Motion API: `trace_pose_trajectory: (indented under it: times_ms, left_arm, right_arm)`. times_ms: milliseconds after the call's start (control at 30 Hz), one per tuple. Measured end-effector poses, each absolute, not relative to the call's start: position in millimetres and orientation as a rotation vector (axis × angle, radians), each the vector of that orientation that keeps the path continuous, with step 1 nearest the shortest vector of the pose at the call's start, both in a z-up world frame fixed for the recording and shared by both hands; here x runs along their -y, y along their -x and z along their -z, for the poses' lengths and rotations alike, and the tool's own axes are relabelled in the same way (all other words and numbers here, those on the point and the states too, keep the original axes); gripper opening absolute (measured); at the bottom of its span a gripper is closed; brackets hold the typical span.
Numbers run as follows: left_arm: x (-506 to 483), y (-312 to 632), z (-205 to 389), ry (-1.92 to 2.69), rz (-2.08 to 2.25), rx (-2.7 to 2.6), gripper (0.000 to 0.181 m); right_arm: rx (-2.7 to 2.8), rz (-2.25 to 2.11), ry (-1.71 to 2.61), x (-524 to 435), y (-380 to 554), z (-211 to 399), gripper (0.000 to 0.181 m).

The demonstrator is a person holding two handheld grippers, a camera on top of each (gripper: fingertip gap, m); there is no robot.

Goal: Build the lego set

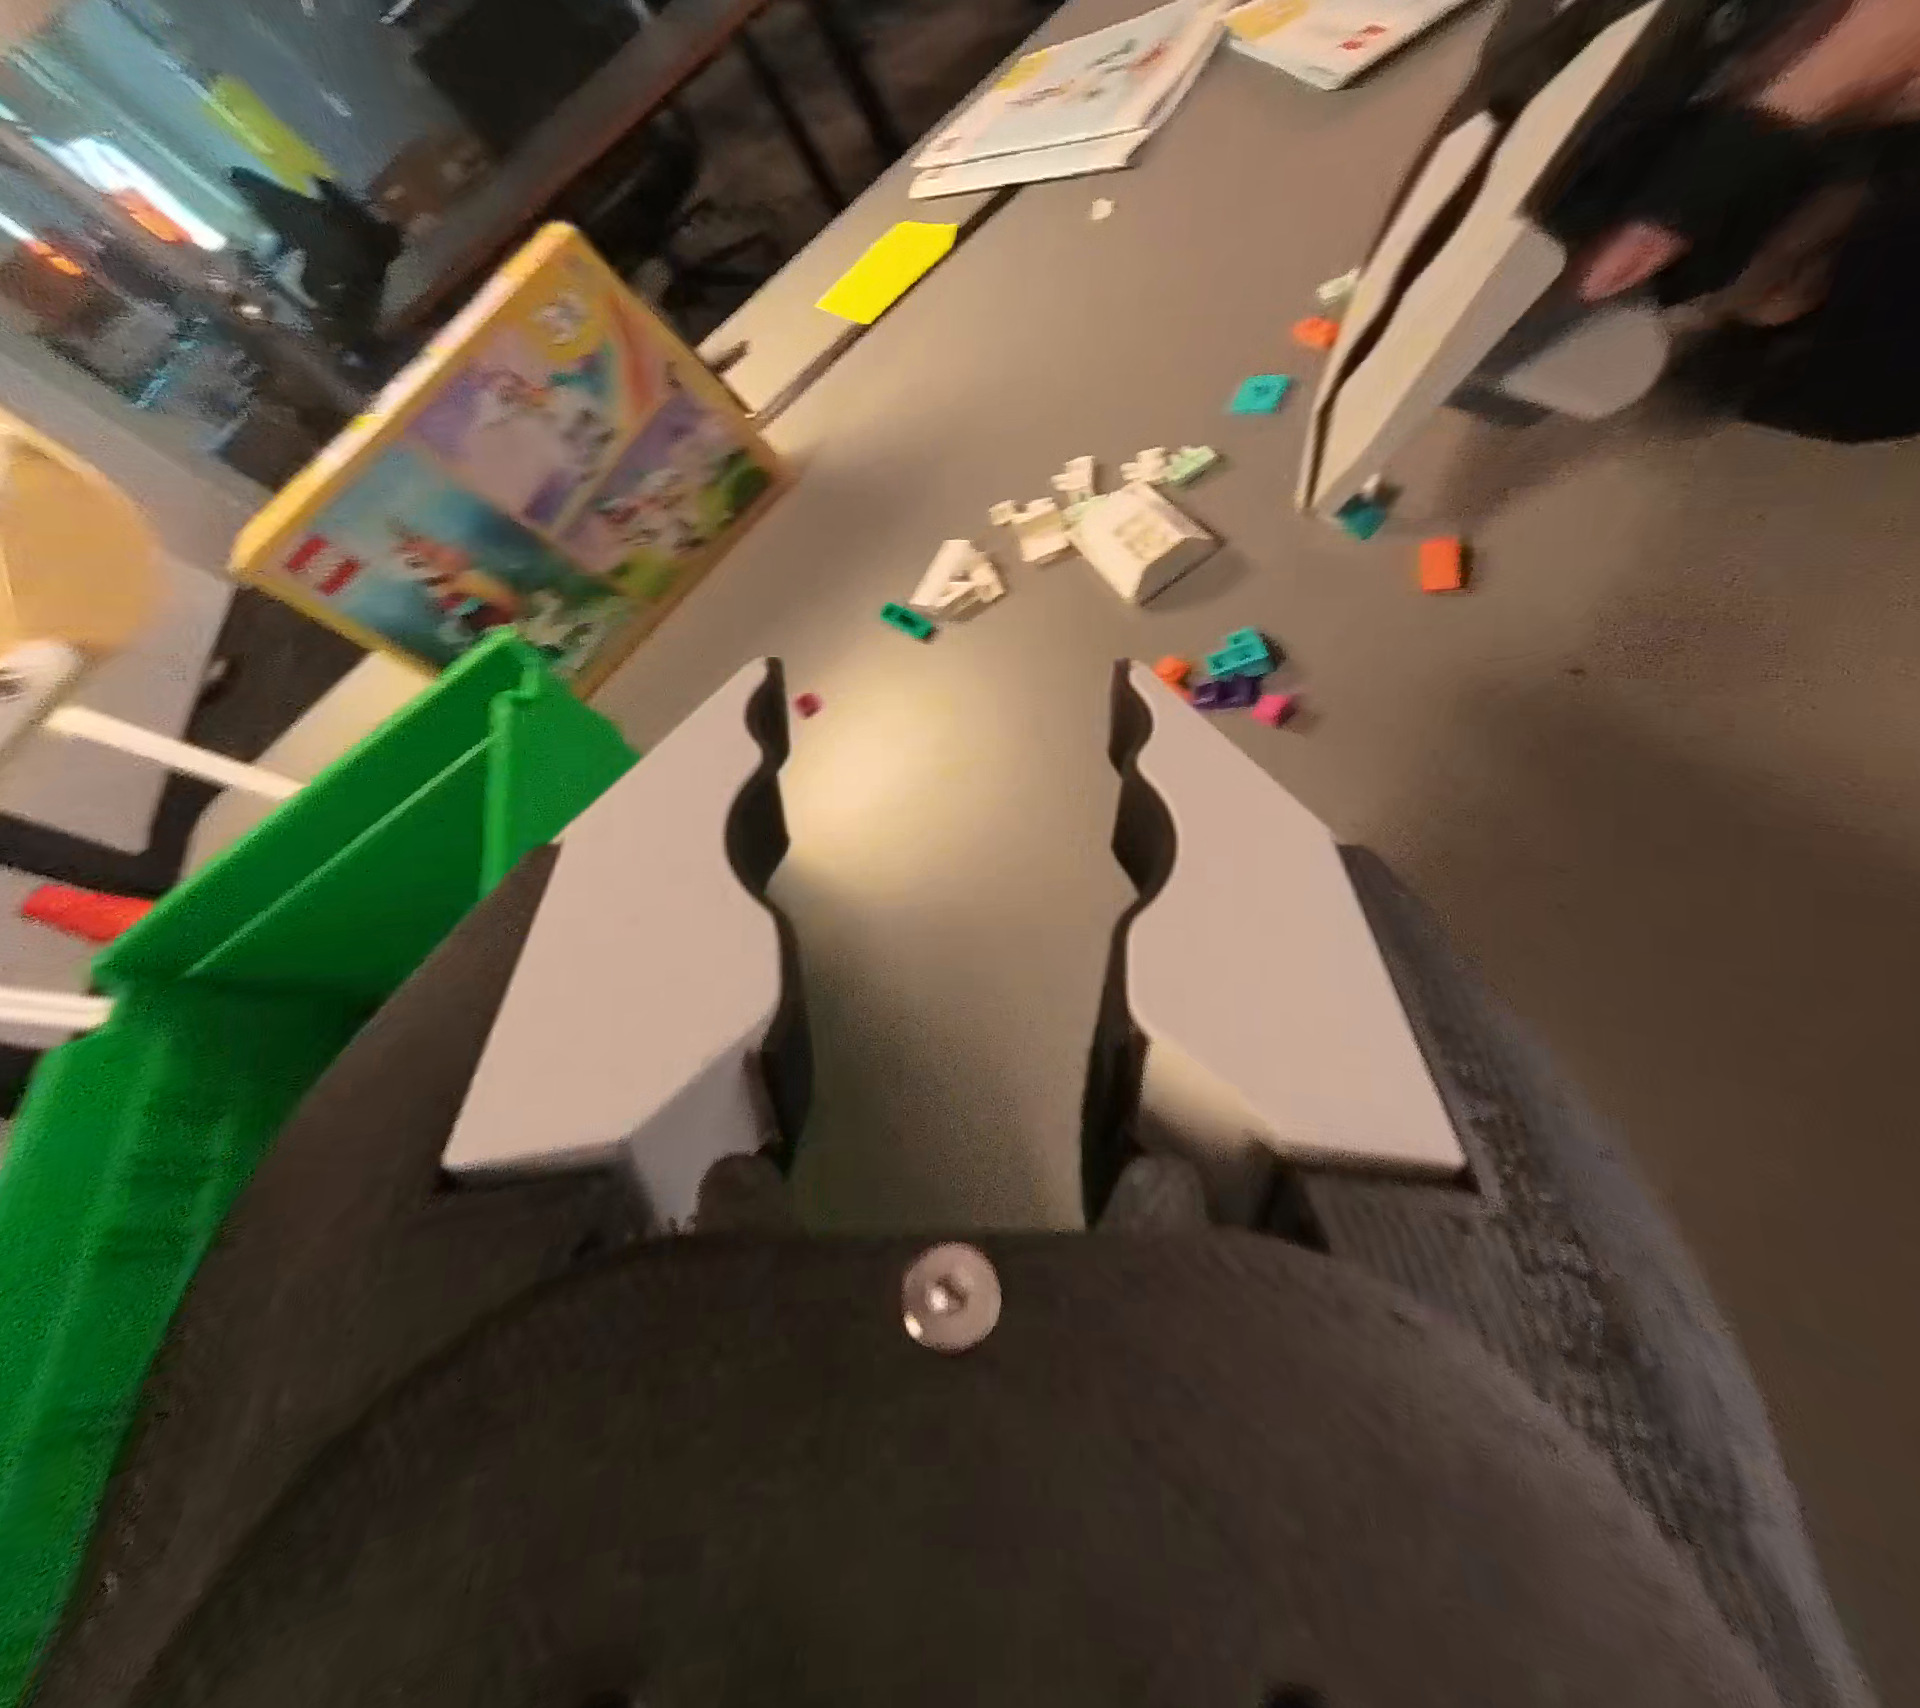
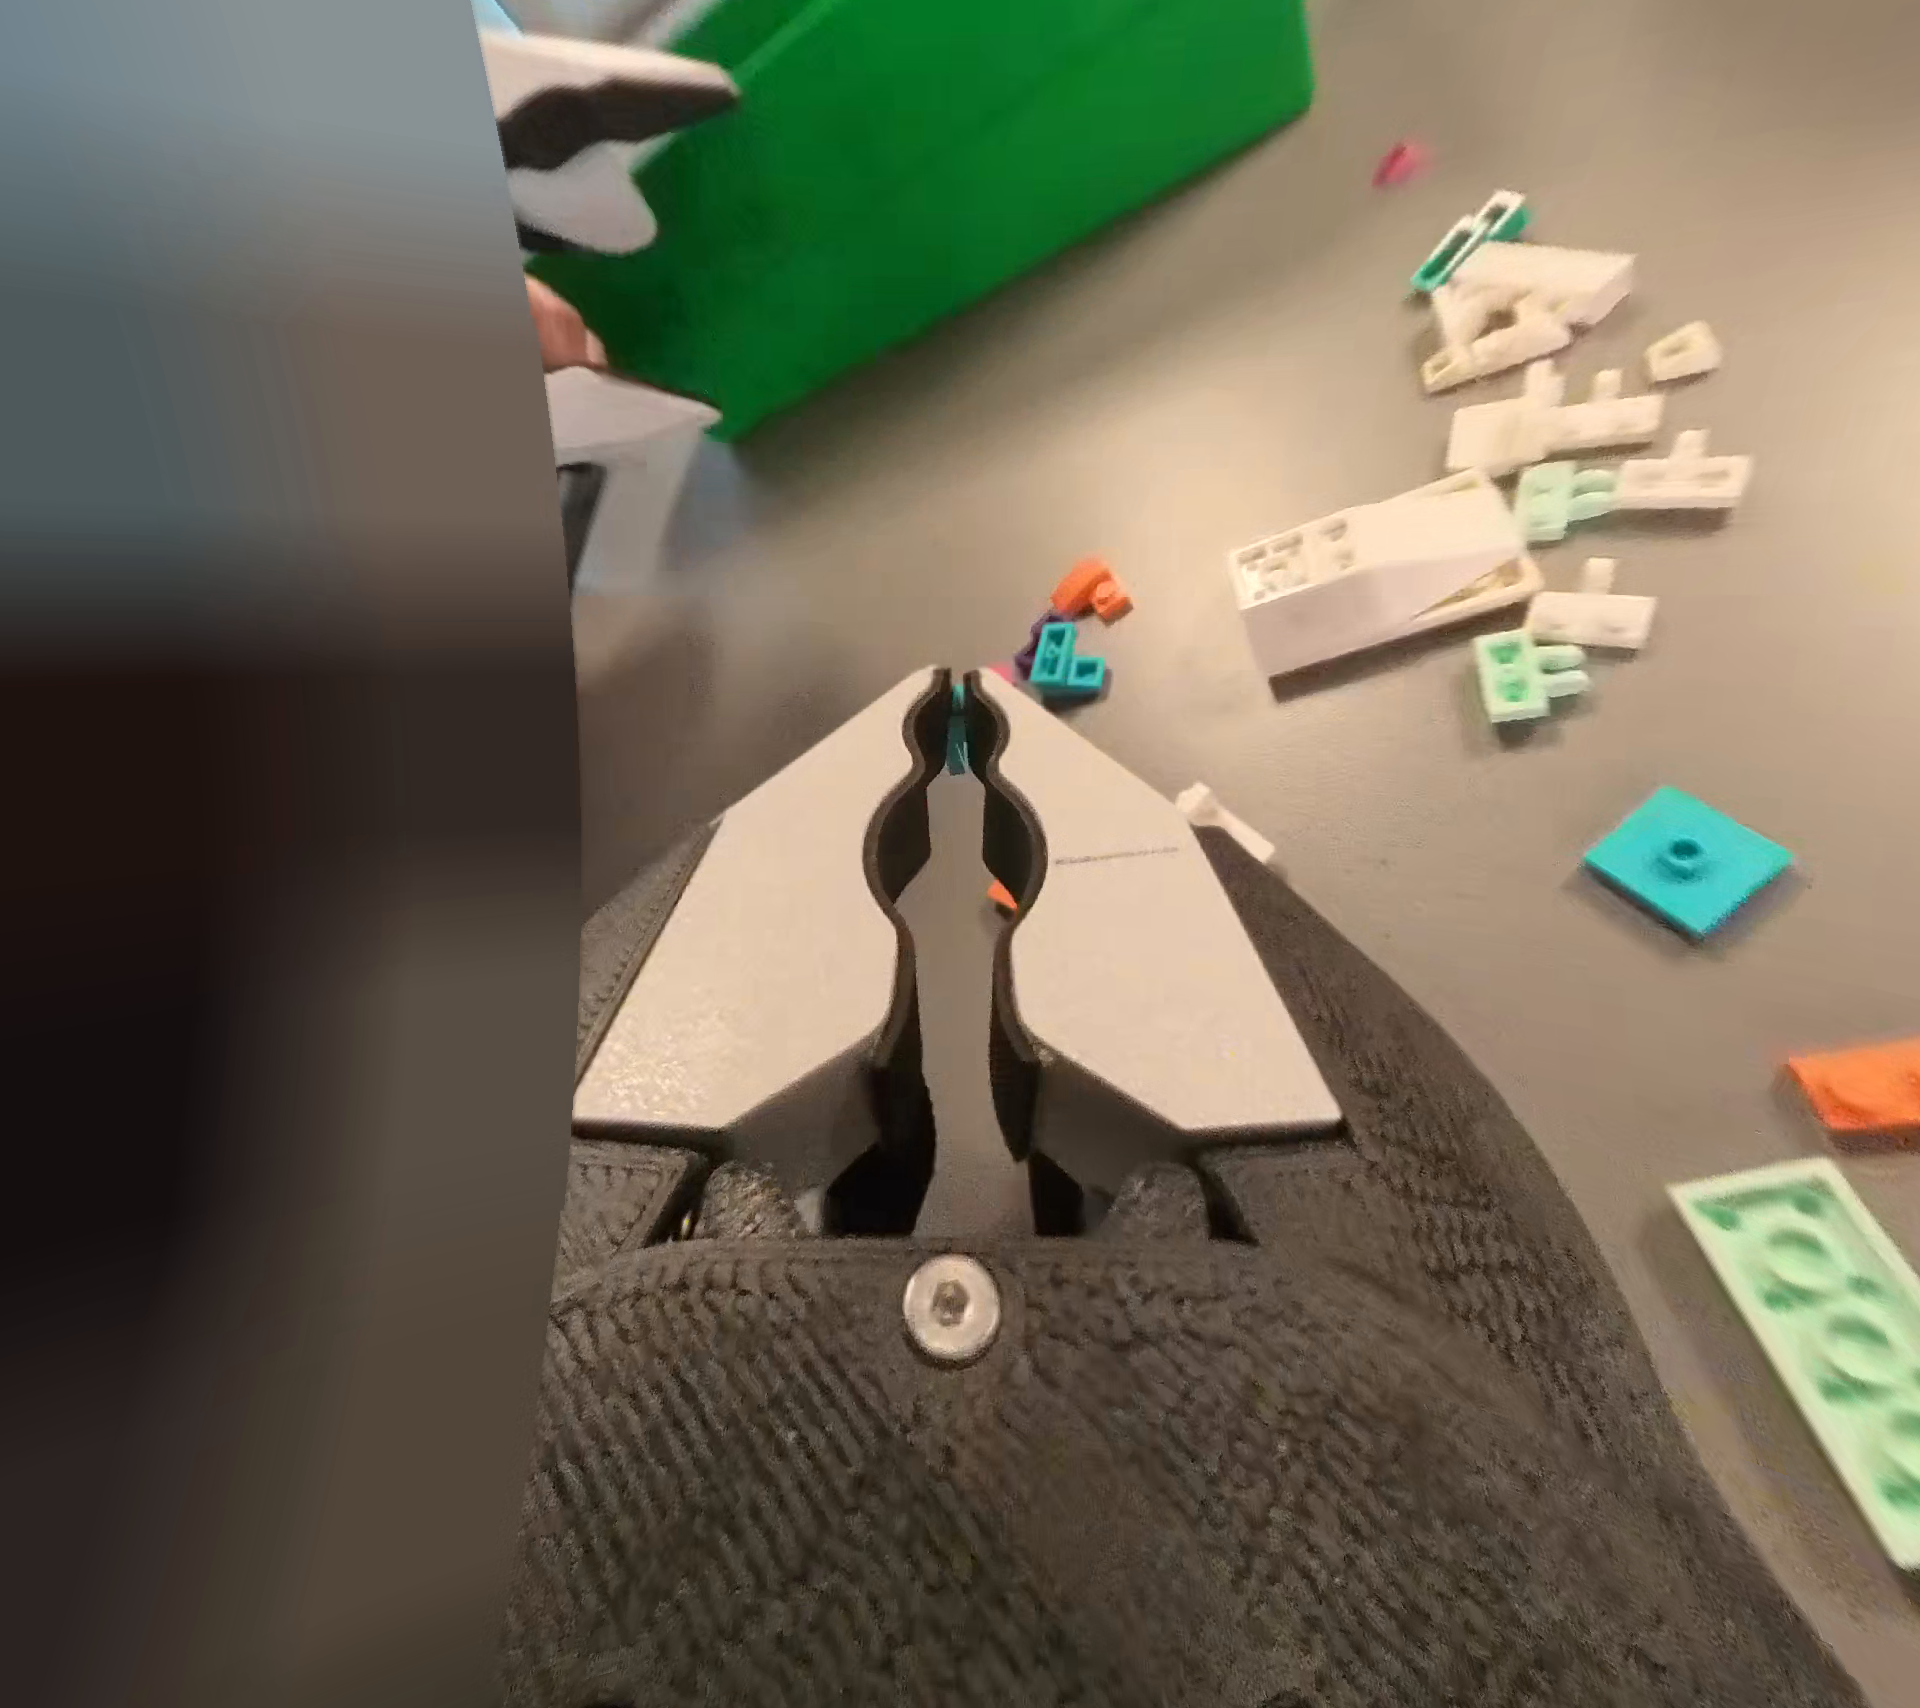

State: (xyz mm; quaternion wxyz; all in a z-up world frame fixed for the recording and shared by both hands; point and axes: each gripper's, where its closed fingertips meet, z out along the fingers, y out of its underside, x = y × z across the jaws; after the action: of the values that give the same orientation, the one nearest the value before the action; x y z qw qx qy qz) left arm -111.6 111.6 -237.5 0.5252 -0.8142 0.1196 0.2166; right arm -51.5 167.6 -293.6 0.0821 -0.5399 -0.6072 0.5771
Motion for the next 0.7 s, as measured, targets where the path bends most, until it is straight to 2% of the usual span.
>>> trace_pose_trajectory:
  times_ms: [67,133,200,300,433,567,700]
  left_arm:
    - [-122,105,254,1.964,-0.467,-0.309,0.061]
    - [-129,105,266,1.970,-0.431,-0.299,0.061]
    - [-133,107,270,1.939,-0.408,-0.277,0.061]
    - [-134,109,269,1.890,-0.397,-0.252,0.061]
    - [-133,105,265,1.842,-0.302,-0.218,0.057]
    - [-132,99,263,1.828,-0.175,-0.179,0.056]
    - [-132,96,264,1.833,-0.141,-0.180,0.055]
  right_arm:
    - [1.884,-1.612,1.599,-160,53,302,0.004]
    - [1.931,-1.519,1.558,-155,55,307,0.021]
    - [1.947,-1.508,1.464,-151,56,302,0.029]
    - [1.804,-1.488,1.300,-168,59,276,0.028]
    - [1.523,-1.323,1.243,-230,51,250,0.017]
    - [1.712,-1.103,1.112,-234,39,266,0.018]
    - [1.936,-1.032,1.182,-219,37,301,0.016]
